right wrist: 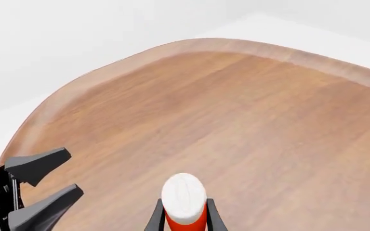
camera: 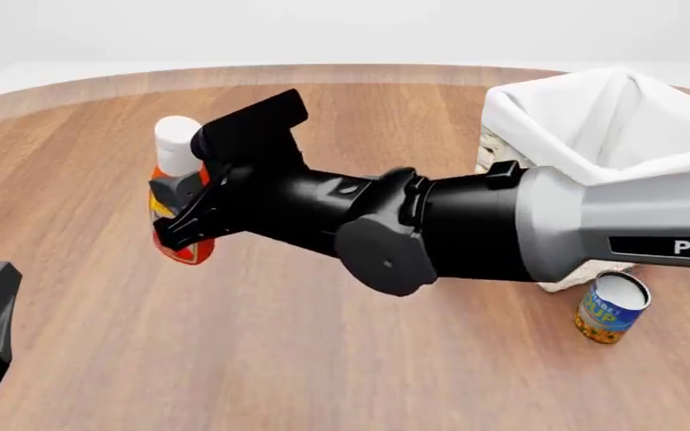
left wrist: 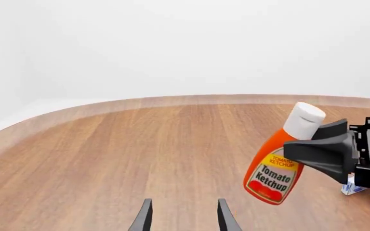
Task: Pick up the ketchup, and put it in the basket.
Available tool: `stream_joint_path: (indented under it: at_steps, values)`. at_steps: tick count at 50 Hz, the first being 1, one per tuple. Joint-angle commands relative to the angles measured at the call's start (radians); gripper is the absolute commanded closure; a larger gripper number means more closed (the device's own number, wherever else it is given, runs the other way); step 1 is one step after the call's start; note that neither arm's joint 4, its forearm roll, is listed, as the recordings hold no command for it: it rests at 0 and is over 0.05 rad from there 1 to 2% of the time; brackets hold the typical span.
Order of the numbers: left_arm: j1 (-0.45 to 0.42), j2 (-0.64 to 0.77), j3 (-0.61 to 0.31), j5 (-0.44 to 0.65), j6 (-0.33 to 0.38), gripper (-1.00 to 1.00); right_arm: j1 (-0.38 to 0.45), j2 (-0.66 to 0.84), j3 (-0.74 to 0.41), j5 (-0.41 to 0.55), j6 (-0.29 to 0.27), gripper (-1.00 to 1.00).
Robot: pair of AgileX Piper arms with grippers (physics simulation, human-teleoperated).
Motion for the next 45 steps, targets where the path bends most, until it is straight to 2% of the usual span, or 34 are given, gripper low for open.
stream_joint_path:
  at_steps: [1,45]
  values:
    - [0.000,0.000,0.000,0.000,0.000,-1.00,-0.029,-0.032,-0.007,0.003,0.011,1.00]
    - [0.000,0.000,0.000,0.000,0.000,-1.00,-0.119,-0.096,0.020,-0.020,0.002,1.00]
